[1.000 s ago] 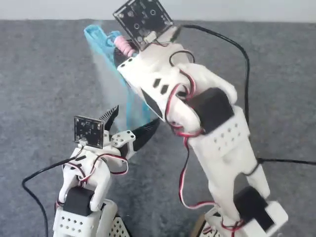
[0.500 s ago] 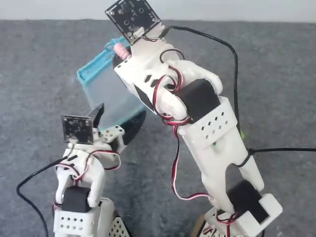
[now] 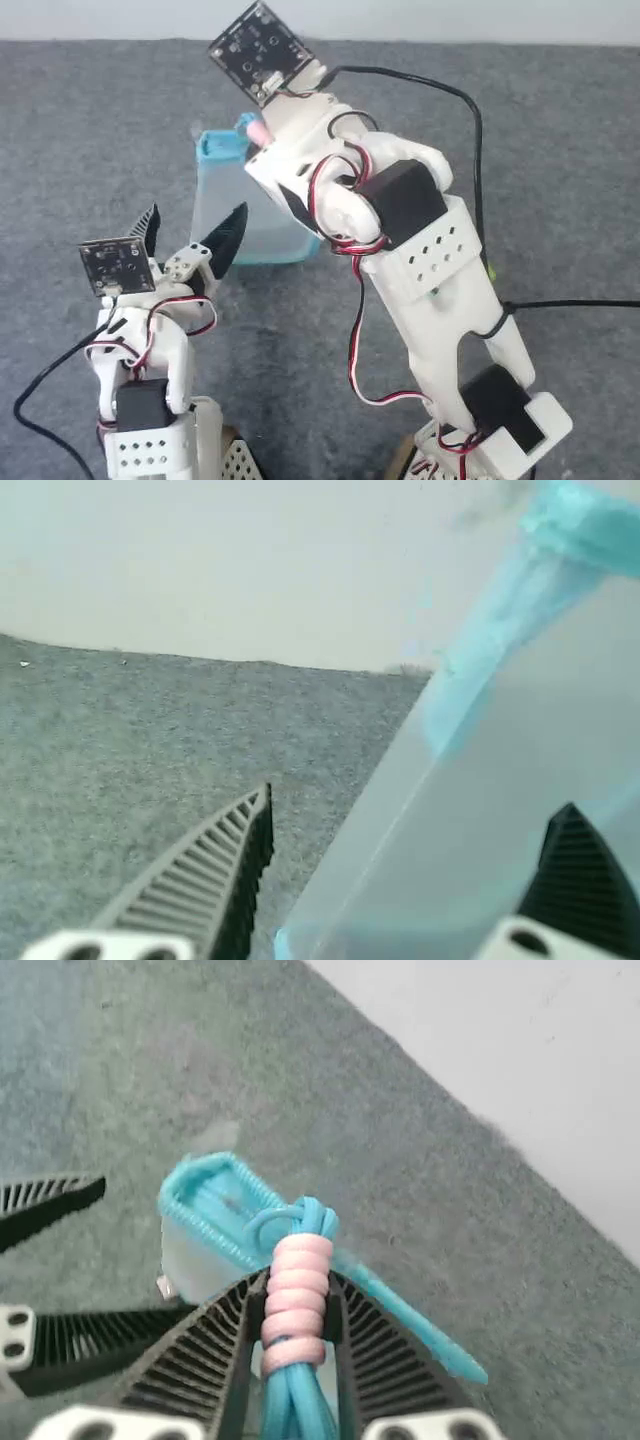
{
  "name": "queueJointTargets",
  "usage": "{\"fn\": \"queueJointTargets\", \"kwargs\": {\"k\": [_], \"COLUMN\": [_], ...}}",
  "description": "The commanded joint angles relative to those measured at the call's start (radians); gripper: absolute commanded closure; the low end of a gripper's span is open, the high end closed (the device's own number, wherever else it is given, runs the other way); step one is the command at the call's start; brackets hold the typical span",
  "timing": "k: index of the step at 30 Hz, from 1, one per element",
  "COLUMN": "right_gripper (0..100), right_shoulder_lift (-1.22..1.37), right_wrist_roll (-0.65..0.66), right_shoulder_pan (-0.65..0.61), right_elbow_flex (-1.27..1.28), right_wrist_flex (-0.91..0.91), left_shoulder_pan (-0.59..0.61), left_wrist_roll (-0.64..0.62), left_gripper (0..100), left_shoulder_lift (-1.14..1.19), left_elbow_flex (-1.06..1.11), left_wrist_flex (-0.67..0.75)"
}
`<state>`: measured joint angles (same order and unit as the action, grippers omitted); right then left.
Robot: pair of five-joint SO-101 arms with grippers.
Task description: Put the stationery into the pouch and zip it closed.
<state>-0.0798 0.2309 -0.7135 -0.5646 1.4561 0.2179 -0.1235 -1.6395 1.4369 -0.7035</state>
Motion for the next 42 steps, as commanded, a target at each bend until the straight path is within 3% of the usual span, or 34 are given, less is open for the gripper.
{"fn": "queueJointTargets", "kwargs": {"k": [1, 6, 13, 23, 28, 34, 39, 42], "right_gripper": [99.2, 99.2, 99.2, 99.2, 99.2, 99.2, 99.2, 99.2], "right_shoulder_lift": [-0.021, -0.047, -0.214, -0.315, -0.240, -0.127, -0.074, -0.028], "right_wrist_roll": [0.029, 0.104, 0.110, 0.170, 0.135, 0.130, 0.133, 0.129], "right_shoulder_pan": [0.001, -0.027, -0.036, -0.298, -0.225, -0.163, -0.154, -0.093], "right_elbow_flex": [-0.051, -0.055, -0.049, -0.089, -0.123, -0.121, -0.121, -0.120], "right_wrist_flex": [0.061, 0.114, 0.174, 0.151, 0.087, 0.074, -0.024, -0.059], "left_shoulder_pan": [0.017, 0.023, 0.092, 0.054, 0.060, 0.043, -0.129, -0.169], "left_wrist_roll": [0.006, 0.006, 0.000, -0.035, -0.037, -0.031, 0.123, 0.138], "left_gripper": [61, 61, 61, 61, 61, 61, 61, 61], "left_shoulder_lift": [-0.012, -0.006, -0.006, 0.020, 0.178, 0.384, 0.468, 0.477], "left_elbow_flex": [-0.012, 0.025, 0.010, -0.005, -0.091, -0.243, -0.236, -0.236], "left_wrist_flex": [0.037, 0.152, 0.157, 0.206, 0.195, 0.052, 0.057, 0.057]}}
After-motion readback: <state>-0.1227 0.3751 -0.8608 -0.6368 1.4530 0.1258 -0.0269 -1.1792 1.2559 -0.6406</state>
